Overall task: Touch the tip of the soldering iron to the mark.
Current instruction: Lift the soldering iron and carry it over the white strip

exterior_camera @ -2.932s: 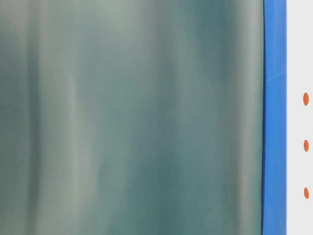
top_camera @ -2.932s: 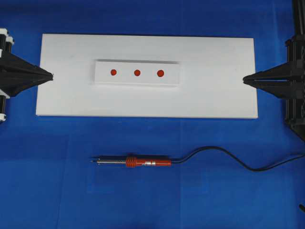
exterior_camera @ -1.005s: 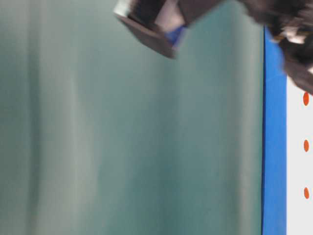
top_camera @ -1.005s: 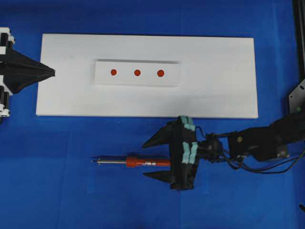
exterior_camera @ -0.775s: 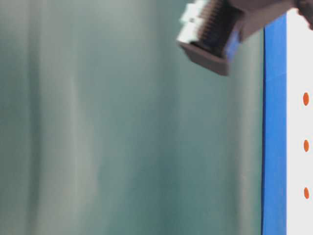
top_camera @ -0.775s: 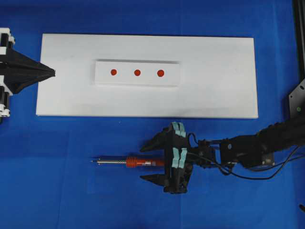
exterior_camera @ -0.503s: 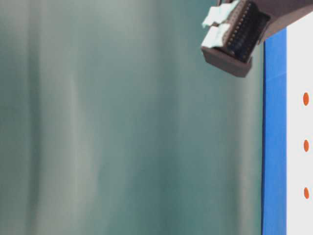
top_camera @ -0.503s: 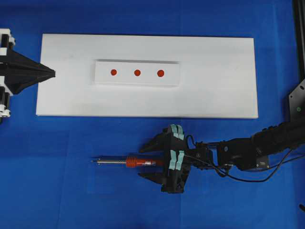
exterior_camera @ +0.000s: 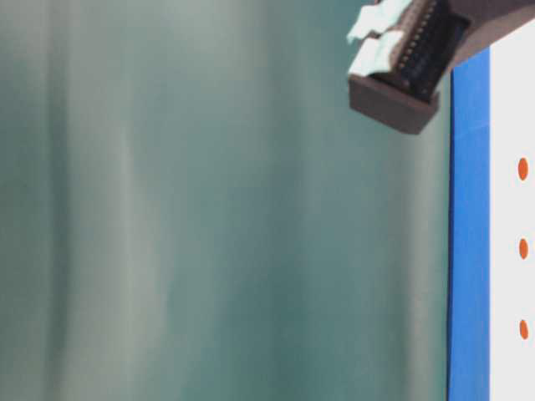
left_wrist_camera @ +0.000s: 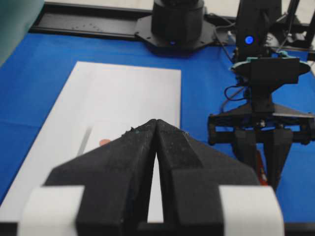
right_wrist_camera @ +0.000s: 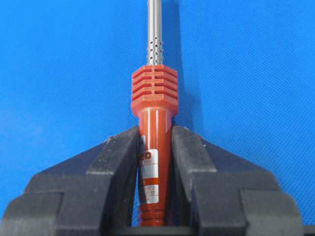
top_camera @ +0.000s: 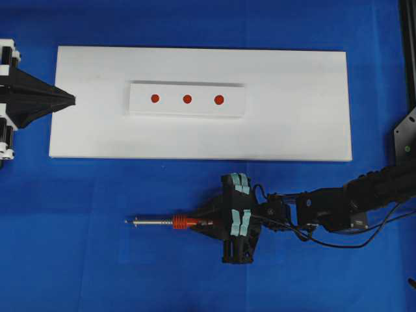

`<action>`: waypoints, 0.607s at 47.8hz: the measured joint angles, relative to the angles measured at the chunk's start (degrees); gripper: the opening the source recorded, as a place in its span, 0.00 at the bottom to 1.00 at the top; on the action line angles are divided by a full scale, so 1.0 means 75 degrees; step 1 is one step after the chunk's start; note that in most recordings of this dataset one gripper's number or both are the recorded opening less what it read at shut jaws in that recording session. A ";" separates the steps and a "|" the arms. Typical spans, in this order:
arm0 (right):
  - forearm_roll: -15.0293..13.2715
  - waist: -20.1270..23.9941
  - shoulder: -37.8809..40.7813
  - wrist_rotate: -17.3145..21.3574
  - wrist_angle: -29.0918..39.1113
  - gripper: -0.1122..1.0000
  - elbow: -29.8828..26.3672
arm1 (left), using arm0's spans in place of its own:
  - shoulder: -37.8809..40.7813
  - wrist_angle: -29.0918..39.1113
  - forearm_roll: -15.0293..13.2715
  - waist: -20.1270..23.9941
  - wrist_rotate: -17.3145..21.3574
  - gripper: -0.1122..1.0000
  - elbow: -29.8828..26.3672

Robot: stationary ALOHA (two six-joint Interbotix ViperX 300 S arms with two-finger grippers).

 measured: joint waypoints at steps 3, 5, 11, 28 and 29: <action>0.0000 0.0000 -0.0223 0.0000 0.0164 0.16 0.0047 | 0.0000 0.0000 0.0012 0.0000 0.0000 0.10 0.0000; 0.0000 -0.0023 -0.0410 -0.0012 0.0352 0.16 0.0082 | 0.0000 0.0000 0.0012 0.0000 0.0000 0.10 0.0000; -0.0012 -0.0188 -0.1195 -0.0141 0.1172 0.16 0.0176 | 0.0000 0.0000 0.0012 0.0000 0.0000 0.10 0.0000; 0.0000 -0.0563 -0.3750 -0.1242 0.3340 0.16 0.0258 | 0.0000 0.0000 0.0000 0.0000 0.0000 0.10 0.0000; -0.0012 -0.0574 -0.3867 -0.1277 0.3422 0.16 0.0258 | 0.0000 0.0000 0.0000 0.0000 0.0000 0.10 0.0000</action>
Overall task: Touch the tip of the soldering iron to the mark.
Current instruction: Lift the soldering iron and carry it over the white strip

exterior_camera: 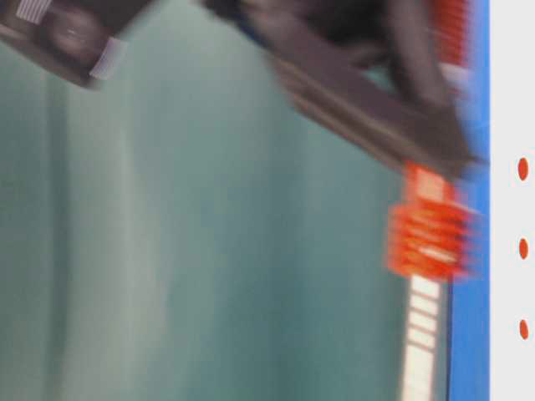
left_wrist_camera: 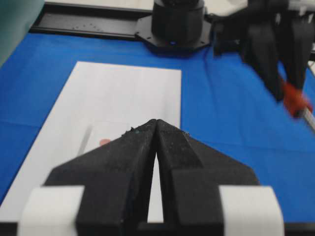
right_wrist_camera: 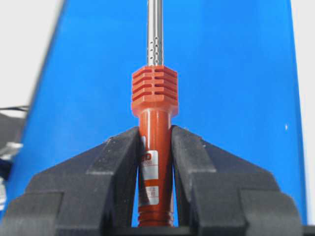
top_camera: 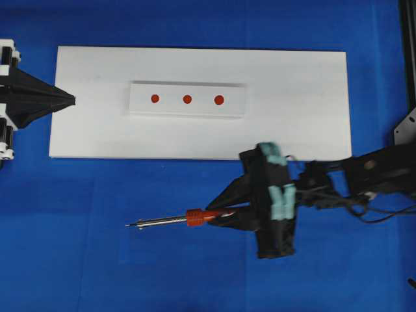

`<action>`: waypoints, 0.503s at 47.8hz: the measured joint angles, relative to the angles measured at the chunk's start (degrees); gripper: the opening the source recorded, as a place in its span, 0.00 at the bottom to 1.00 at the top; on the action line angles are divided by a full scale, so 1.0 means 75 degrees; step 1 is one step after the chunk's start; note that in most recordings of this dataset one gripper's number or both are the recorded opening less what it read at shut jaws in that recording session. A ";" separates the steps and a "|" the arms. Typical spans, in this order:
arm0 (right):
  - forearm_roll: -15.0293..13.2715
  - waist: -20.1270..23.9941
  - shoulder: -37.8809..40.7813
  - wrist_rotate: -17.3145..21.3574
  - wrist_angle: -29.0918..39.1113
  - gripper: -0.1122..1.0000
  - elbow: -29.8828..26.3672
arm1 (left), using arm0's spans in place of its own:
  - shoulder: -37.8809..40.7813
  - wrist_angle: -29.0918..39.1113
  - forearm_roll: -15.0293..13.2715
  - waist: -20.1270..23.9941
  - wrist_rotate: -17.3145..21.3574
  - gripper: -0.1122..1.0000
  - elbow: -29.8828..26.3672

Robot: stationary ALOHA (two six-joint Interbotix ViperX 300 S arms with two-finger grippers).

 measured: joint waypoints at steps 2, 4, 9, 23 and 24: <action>0.0000 -0.0035 -0.0187 -0.0035 0.0129 0.16 0.0012 | 0.0000 0.0000 0.0012 0.0000 -0.0012 0.10 0.0000; 0.0000 -0.0082 -0.0328 -0.0059 0.0246 0.16 0.0012 | 0.0000 0.0000 0.0012 0.0000 -0.0012 0.10 0.0000; -0.0023 -0.0141 -0.0445 -0.0094 0.0352 0.16 0.0000 | 0.0000 0.0000 0.0012 0.0000 -0.0012 0.10 0.0000; -0.0551 -0.0363 -0.0445 -0.0129 0.0457 0.16 0.0000 | 0.0000 0.0000 0.0012 0.0000 -0.0012 0.10 0.0000; -0.0633 -0.0434 -0.0445 -0.0117 0.0492 0.16 0.0000 | 0.0000 0.0000 0.0000 0.0000 -0.0012 0.10 0.0000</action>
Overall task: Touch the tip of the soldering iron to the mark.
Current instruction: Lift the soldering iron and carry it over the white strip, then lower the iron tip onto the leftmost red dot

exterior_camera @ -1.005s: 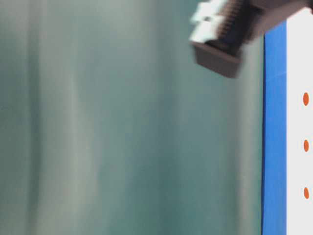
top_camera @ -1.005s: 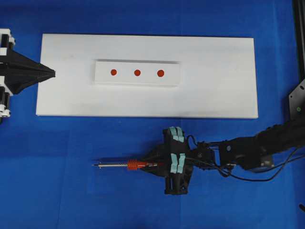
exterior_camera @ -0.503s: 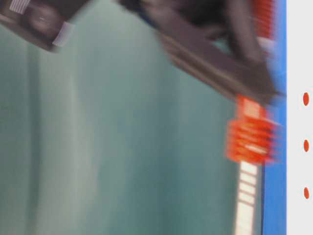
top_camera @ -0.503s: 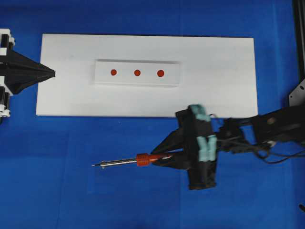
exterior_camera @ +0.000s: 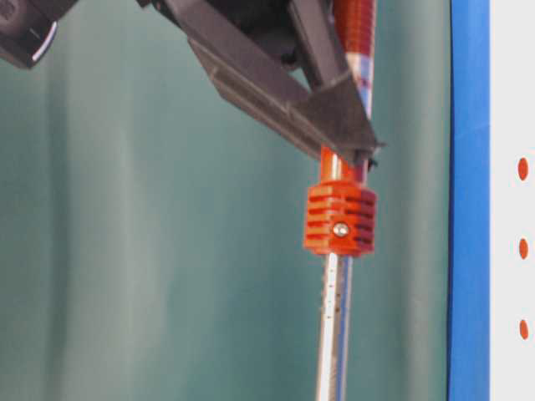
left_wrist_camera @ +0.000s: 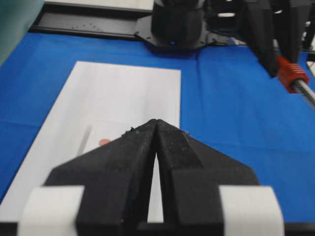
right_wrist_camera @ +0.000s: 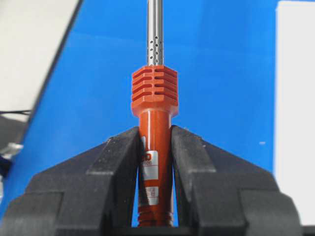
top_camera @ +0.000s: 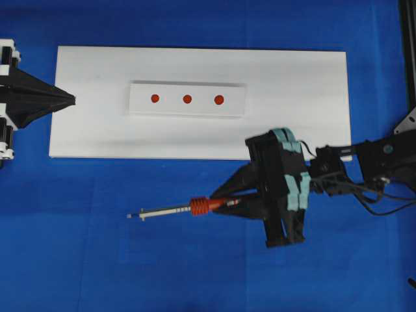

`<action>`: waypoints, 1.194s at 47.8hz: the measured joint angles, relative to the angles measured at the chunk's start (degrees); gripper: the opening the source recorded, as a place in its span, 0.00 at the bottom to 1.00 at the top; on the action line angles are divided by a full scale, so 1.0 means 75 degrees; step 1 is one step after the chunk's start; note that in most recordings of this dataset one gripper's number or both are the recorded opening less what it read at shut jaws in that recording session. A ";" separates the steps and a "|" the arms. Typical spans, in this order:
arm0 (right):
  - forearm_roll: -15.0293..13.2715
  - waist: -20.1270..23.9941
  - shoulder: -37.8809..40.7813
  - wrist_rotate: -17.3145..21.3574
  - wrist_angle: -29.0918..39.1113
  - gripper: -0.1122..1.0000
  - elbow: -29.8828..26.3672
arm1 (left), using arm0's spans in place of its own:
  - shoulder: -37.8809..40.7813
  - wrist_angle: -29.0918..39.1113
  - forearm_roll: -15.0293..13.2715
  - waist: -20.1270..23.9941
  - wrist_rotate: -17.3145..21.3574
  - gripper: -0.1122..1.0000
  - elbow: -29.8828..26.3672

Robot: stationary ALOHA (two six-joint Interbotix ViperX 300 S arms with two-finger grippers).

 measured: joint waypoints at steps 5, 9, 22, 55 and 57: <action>-0.0516 -0.0527 0.0000 0.0000 0.0363 0.16 0.0000 | 0.0000 0.0000 0.0000 0.0000 0.0000 0.10 0.0000; -0.0984 -0.1020 0.0000 -0.0012 0.0680 0.16 0.0000 | 0.0000 0.0000 0.0012 0.0000 0.0000 0.10 0.0000; -0.2180 -0.2414 0.0000 -0.0035 0.1102 0.16 -0.0035 | 0.0000 0.0000 0.0000 0.0000 0.0000 0.10 0.0000; -0.2953 -0.3340 0.0270 -0.0047 0.2215 0.16 -0.0504 | 0.0000 0.0000 0.0012 0.0000 0.0000 0.10 0.0000; -0.2965 -0.3363 0.0316 -0.0059 0.2496 0.16 -0.0551 | 0.0000 0.0000 0.0000 0.0000 0.0000 0.10 0.0000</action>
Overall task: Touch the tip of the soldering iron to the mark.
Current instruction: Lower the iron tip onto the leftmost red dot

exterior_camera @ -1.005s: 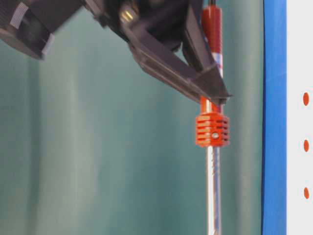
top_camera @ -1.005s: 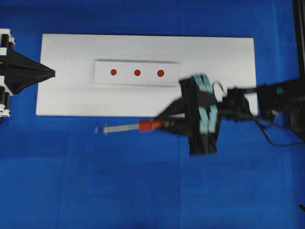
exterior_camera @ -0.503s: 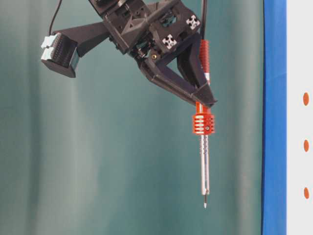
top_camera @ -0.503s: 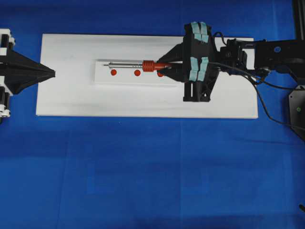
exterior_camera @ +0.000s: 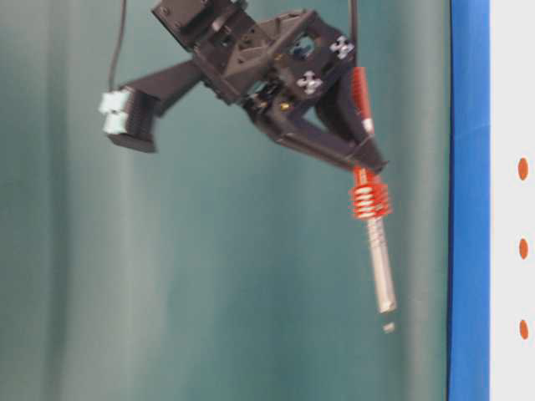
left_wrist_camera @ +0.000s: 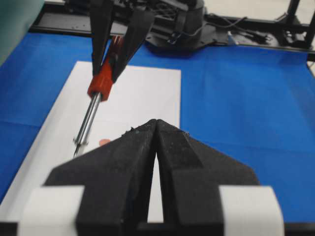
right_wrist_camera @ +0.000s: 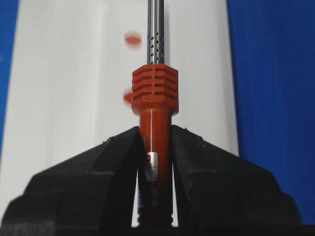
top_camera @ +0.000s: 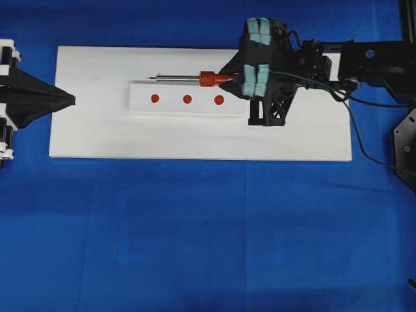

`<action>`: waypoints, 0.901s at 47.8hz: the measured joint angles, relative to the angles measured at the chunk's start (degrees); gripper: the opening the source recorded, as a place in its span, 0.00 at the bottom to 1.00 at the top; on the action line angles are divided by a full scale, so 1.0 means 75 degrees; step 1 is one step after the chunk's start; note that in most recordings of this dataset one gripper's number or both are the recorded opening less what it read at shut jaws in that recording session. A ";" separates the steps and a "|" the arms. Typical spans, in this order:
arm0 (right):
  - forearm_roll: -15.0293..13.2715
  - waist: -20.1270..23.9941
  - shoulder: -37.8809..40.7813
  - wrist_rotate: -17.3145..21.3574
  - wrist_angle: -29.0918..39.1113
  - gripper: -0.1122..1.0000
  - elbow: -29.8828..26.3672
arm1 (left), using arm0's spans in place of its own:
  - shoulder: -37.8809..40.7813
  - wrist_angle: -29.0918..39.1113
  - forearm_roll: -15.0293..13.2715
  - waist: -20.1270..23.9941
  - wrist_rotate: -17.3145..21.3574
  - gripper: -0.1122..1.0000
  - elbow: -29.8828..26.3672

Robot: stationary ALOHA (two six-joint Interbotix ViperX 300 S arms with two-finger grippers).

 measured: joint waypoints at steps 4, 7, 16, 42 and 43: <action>-0.0023 -0.0070 0.0094 -0.0023 0.0539 0.16 -0.0117 | 0.0000 0.0000 0.0000 0.0000 0.0000 0.10 0.0000; -0.0094 -0.0082 0.0129 -0.0035 0.0809 0.16 -0.0188 | 0.0000 0.0000 0.0012 0.0000 0.0000 0.10 0.0000; -0.0164 -0.0082 0.0164 -0.0141 0.1031 0.16 -0.0234 | 0.0000 0.0000 0.0000 0.0000 0.0000 0.10 0.0000; -0.0164 -0.0082 0.0152 -0.0141 0.0914 0.16 -0.0234 | 0.0000 0.0000 0.0012 0.0000 0.0000 0.10 0.0000; -0.0176 -0.0094 0.0152 -0.0141 0.0914 0.16 -0.0234 | 0.0000 0.0000 0.0000 0.0000 0.0000 0.10 0.0000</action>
